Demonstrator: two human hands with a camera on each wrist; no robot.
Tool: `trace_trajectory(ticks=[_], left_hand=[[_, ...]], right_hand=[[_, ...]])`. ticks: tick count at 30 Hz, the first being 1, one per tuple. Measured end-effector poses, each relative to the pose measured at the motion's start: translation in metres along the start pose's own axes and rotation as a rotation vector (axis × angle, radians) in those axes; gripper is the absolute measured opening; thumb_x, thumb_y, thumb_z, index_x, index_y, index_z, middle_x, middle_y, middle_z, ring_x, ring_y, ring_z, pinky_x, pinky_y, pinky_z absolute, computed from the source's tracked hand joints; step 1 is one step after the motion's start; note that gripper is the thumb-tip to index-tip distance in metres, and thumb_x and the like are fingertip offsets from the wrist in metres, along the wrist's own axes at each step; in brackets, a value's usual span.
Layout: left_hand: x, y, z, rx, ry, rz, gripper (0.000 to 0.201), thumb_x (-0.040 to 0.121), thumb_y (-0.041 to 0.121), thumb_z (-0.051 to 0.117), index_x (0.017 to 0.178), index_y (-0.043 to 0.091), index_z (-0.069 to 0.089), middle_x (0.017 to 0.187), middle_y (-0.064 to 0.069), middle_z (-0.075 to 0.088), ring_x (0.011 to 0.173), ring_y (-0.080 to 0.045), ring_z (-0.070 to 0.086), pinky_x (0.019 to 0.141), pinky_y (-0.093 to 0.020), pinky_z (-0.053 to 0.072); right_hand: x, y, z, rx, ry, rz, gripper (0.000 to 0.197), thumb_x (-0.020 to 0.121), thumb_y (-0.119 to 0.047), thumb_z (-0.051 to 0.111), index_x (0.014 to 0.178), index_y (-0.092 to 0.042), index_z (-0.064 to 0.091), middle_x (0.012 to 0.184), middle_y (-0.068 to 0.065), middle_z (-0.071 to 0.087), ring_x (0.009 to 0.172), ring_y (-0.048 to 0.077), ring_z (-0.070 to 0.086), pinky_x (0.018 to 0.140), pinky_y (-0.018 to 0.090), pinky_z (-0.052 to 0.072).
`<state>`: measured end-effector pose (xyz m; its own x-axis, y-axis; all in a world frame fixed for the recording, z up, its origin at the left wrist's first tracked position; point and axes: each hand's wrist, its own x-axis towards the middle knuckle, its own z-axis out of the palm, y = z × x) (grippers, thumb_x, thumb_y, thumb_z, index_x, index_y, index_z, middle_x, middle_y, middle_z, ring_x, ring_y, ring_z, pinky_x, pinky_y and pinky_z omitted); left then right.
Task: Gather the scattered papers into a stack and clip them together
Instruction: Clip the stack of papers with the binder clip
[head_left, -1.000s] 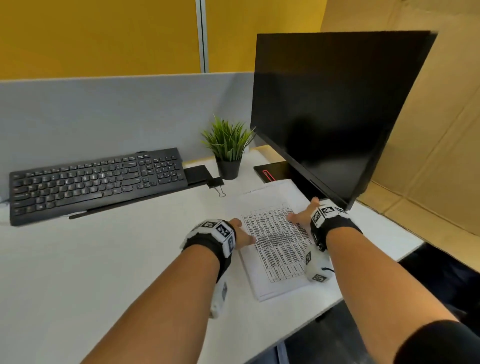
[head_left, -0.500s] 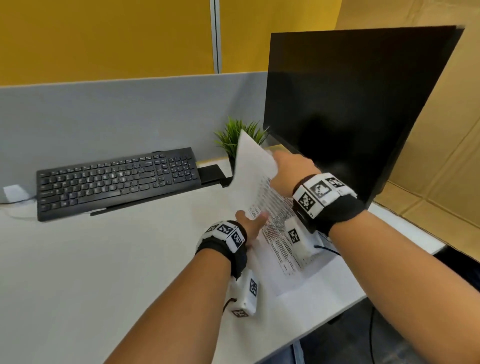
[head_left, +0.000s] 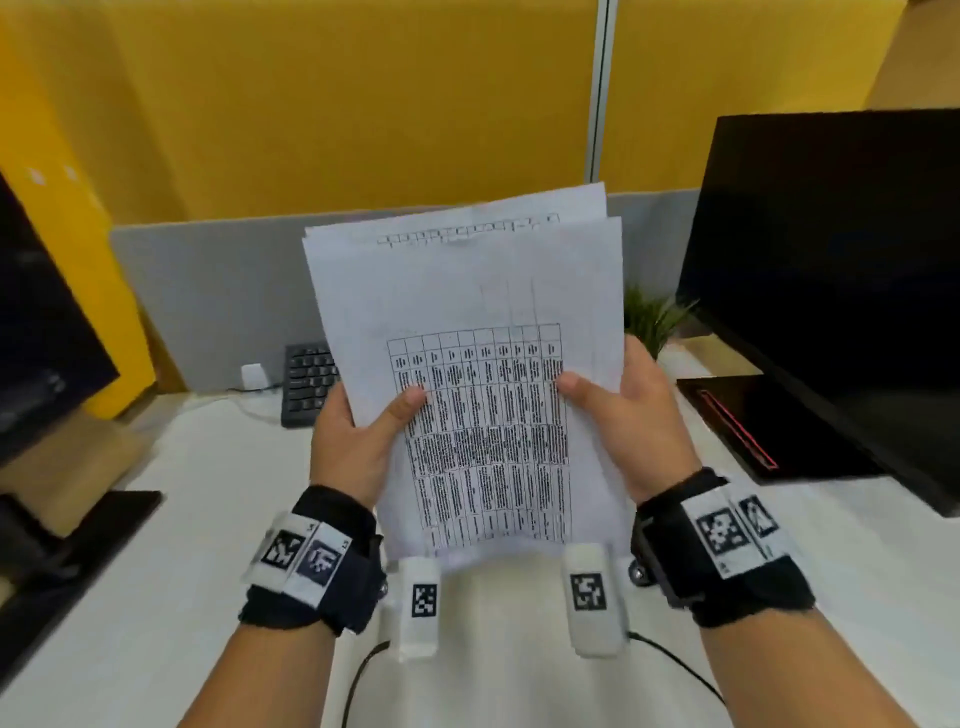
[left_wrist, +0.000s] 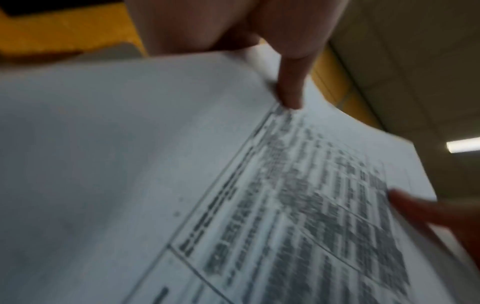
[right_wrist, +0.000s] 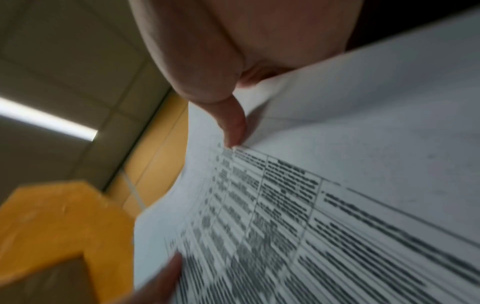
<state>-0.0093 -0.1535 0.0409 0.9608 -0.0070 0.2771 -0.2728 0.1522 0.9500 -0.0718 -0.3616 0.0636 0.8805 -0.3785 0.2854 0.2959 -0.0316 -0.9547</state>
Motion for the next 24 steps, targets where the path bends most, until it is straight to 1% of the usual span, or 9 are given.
trace_trajectory(ticks=[3,6,9,11,13,15,18,21,24], left_hand=[[-0.009,-0.012,-0.018,0.199,0.182,0.083,0.033,0.084,0.017,0.07,0.11,0.028,0.053,0.098,0.022,0.06,0.096,-0.006,0.06,0.089,-0.023,0.044],[-0.016,-0.025,-0.035,0.224,0.243,0.069,0.027,0.088,0.015,0.065,0.101,0.032,0.049,0.095,0.023,0.057,0.093,-0.01,0.058,0.079,-0.017,0.041],[-0.017,-0.031,-0.056,0.156,0.22,0.027,0.04,0.084,0.013,0.07,0.111,0.028,0.044,0.103,0.013,0.06,0.094,-0.003,0.06,0.081,-0.021,0.046],[-0.014,-0.029,-0.065,0.119,0.198,0.007,0.05,0.083,0.013,0.069,0.123,0.023,0.041,0.108,0.009,0.062,0.098,-0.003,0.061,0.085,-0.025,0.05],[-0.01,-0.024,-0.066,0.135,0.194,0.031,0.038,0.086,0.015,0.065,0.12,0.021,0.049,0.108,0.012,0.063,0.102,-0.002,0.06,0.093,-0.032,0.049],[-0.006,-0.017,-0.064,0.151,0.201,0.079,0.029,0.088,0.017,0.062,0.114,0.026,0.053,0.105,0.016,0.063,0.102,0.001,0.058,0.093,-0.031,0.047],[-0.002,-0.012,-0.063,0.128,0.204,0.118,0.035,0.087,0.017,0.064,0.117,0.023,0.049,0.106,0.016,0.062,0.101,0.002,0.058,0.088,-0.026,0.048],[-0.003,-0.02,-0.068,0.131,0.19,0.061,0.042,0.081,0.025,0.068,0.116,0.024,0.045,0.108,0.013,0.061,0.103,-0.005,0.059,0.089,-0.031,0.048],[-0.004,-0.025,-0.071,0.151,0.169,0.042,0.027,0.089,0.017,0.061,0.107,0.033,0.05,0.108,0.012,0.063,0.106,-0.013,0.061,0.095,-0.039,0.049]], right_hand=[[-0.024,0.031,0.048,-0.157,0.02,-0.085,0.031,0.091,-0.008,0.059,0.111,-0.027,0.046,0.102,-0.018,0.061,0.095,-0.003,0.059,0.078,0.004,0.046],[-0.041,0.056,0.071,-0.17,0.066,-0.077,0.032,0.093,-0.011,0.057,0.117,-0.027,0.041,0.1,-0.019,0.056,0.092,-0.006,0.055,0.066,-0.004,0.041],[-0.051,0.069,0.076,-0.126,0.077,-0.032,0.041,0.09,-0.015,0.062,0.12,-0.027,0.038,0.107,-0.011,0.057,0.098,0.004,0.057,0.063,-0.002,0.043],[-0.051,0.068,0.077,-0.096,0.062,-0.022,0.041,0.088,-0.015,0.065,0.117,-0.029,0.039,0.107,-0.016,0.057,0.096,-0.004,0.057,0.065,-0.001,0.044],[-0.047,0.063,0.079,-0.069,0.05,-0.058,0.035,0.089,-0.011,0.062,0.111,-0.032,0.045,0.105,-0.018,0.059,0.09,-0.011,0.06,0.067,0.002,0.045],[-0.041,0.057,0.082,-0.06,0.052,-0.114,0.031,0.091,-0.007,0.059,0.112,-0.028,0.049,0.105,-0.018,0.06,0.088,-0.018,0.059,0.069,0.0,0.043],[-0.035,0.053,0.085,-0.038,0.052,-0.142,0.033,0.09,-0.007,0.059,0.118,-0.022,0.048,0.106,-0.018,0.061,0.091,-0.018,0.058,0.073,0.001,0.045],[-0.036,0.063,0.084,-0.018,0.054,-0.082,0.032,0.09,-0.013,0.061,0.116,-0.026,0.049,0.109,-0.012,0.064,0.099,-0.005,0.062,0.087,0.019,0.053],[-0.037,0.068,0.085,-0.019,0.043,-0.046,0.027,0.092,-0.015,0.059,0.112,-0.032,0.053,0.113,-0.007,0.066,0.106,0.01,0.063,0.094,0.037,0.051]])
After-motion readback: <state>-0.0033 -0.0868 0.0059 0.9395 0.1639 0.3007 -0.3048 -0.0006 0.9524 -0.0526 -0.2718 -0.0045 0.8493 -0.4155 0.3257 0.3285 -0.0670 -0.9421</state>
